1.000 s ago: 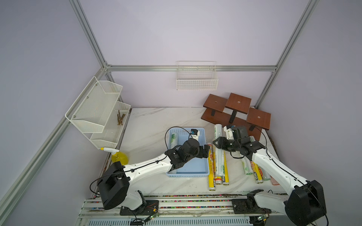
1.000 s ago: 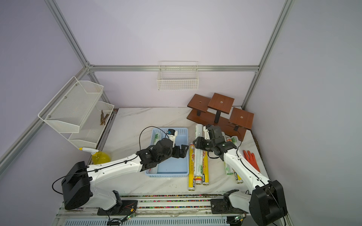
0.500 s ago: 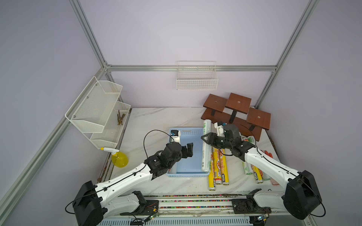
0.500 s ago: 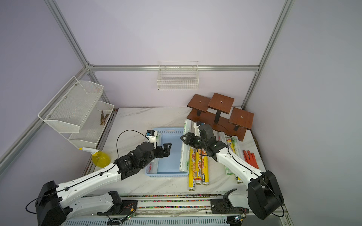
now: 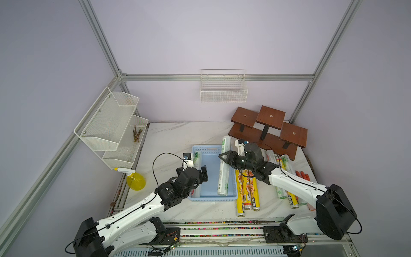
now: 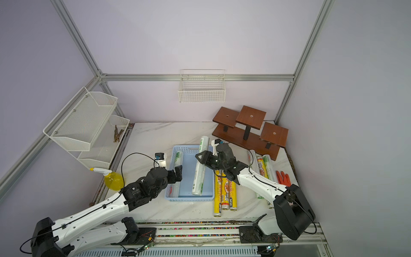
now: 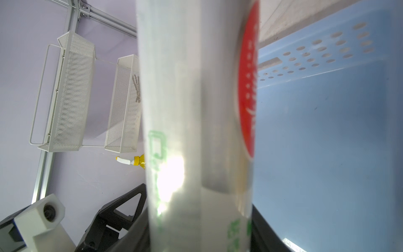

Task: Put the plastic wrap into the basket
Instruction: Place the plastic wrap in the basket.

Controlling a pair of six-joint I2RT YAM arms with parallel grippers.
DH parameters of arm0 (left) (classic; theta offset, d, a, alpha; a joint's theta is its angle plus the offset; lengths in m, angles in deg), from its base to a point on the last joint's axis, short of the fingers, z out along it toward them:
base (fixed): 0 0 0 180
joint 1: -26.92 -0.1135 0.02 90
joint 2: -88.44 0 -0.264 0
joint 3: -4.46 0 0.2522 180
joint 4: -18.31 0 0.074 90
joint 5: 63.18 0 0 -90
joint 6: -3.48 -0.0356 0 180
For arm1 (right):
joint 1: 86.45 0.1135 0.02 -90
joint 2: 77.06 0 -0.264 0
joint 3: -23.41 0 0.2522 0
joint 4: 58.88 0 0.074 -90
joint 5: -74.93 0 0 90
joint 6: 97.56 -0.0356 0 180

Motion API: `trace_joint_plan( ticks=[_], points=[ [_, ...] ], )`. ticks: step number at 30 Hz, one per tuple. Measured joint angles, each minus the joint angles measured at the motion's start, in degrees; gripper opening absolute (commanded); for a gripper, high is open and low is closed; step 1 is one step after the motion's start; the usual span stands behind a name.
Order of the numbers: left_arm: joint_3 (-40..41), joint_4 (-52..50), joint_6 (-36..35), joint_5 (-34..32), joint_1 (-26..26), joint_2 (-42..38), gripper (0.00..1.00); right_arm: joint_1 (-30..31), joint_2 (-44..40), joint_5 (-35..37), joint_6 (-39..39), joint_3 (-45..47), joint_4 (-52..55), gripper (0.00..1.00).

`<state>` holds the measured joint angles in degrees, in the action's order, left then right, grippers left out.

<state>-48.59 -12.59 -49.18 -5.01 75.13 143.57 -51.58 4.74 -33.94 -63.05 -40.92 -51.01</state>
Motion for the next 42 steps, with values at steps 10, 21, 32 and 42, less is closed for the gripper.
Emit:
trace_joint_plan(
  ticks=[10, 21, 32, 42],
  points=[
    [2.2, -1.3, 1.1, 2.3, -3.9, -5.0, 1.00, 4.4, 15.6, 0.2, -0.7, -6.8, -0.2, 0.36],
    [3.8, -1.5, 4.5, 8.4, -7.5, -3.9, 1.00, 4.8, 24.1, -1.2, -0.1, -14.7, 0.3, 0.36],
    [4.4, -0.6, 7.2, 11.7, -9.1, -1.6, 1.00, 4.9, 30.6, -1.9, 0.7, -17.8, 2.1, 0.39],
    [4.5, 0.6, 9.0, 14.3, -9.9, 0.4, 1.00, 4.9, 33.4, -3.6, 0.2, -17.8, 1.3, 0.48]
  ],
)
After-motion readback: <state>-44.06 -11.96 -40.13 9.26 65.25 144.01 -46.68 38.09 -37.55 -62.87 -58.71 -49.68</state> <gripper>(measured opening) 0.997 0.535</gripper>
